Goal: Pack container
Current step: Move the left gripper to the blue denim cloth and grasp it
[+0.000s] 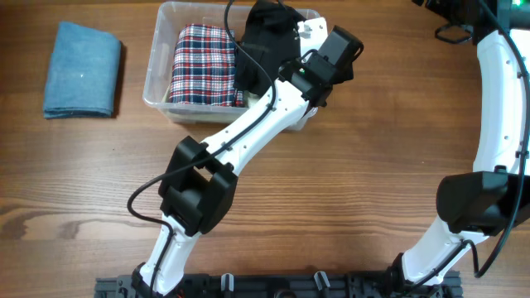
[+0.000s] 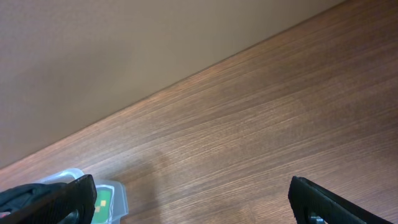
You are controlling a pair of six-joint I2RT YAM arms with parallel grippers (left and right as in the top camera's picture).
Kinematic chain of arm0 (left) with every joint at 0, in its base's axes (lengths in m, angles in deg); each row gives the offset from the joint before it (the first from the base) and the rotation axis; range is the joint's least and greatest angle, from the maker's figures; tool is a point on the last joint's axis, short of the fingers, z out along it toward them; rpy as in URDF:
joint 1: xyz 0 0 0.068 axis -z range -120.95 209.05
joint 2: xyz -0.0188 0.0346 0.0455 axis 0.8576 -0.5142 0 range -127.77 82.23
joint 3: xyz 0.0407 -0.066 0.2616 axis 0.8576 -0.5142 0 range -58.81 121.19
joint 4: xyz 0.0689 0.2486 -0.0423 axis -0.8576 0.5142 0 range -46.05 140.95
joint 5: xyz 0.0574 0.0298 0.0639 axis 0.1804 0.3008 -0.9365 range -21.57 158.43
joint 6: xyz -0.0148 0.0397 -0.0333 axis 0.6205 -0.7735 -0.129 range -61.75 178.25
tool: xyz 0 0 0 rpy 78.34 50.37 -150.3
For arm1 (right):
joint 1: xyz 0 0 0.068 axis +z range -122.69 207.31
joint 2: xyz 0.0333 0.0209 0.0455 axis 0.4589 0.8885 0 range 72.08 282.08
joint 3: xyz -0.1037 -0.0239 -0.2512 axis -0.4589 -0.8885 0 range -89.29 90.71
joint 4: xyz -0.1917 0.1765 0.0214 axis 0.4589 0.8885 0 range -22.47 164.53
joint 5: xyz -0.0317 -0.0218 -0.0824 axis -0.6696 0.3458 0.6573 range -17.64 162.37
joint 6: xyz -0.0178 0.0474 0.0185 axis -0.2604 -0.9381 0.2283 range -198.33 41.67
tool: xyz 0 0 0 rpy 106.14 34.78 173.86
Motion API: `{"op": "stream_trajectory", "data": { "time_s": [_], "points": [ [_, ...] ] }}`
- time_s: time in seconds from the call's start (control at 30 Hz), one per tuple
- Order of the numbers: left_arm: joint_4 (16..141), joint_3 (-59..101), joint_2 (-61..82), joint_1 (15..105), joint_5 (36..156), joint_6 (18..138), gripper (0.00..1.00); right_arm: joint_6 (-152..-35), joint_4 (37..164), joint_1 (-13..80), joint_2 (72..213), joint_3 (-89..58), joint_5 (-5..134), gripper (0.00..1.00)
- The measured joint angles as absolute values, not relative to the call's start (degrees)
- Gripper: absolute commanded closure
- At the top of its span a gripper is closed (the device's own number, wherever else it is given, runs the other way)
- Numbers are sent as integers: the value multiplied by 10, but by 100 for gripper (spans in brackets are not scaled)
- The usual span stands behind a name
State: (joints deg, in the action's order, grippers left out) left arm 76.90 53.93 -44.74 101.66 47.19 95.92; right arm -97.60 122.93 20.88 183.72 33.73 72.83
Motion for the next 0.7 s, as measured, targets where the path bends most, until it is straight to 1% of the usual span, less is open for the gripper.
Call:
{"op": "stream_trajectory", "data": {
  "time_s": [0.13, 0.2, 0.23, 0.4, 0.47, 0.53, 0.57, 0.6, 0.7],
  "points": [
    [773, 539, -435, 994, 463, 896, 0, -976, 1229, 209, 1837, 337, 728, 0],
    [803, 539, -403, 972, 459, 851, 0, -976, 1229, 209, 1837, 337, 728, 0],
    [818, 539, -365, 952, 458, 836, 0, -976, 1229, 209, 1837, 337, 728, 0],
    [951, 541, -233, 869, 455, 726, 0, -976, 1229, 209, 1837, 337, 728, 0],
    [998, 542, -195, 819, 453, 677, 0, -976, 1229, 209, 1837, 337, 728, 0],
    [1033, 543, -188, 761, 454, 657, 0, -976, 1229, 209, 1837, 337, 728, 0],
    [1042, 543, -191, 724, 454, 652, 0, -976, 1229, 209, 1837, 337, 728, 0],
    [1044, 543, -197, 668, 455, 649, 0, -976, 1229, 209, 1837, 337, 728, 0],
    [1044, 543, -217, 559, 452, 647, 0, -976, 1229, 209, 1837, 337, 728, 0]
  ]
}}
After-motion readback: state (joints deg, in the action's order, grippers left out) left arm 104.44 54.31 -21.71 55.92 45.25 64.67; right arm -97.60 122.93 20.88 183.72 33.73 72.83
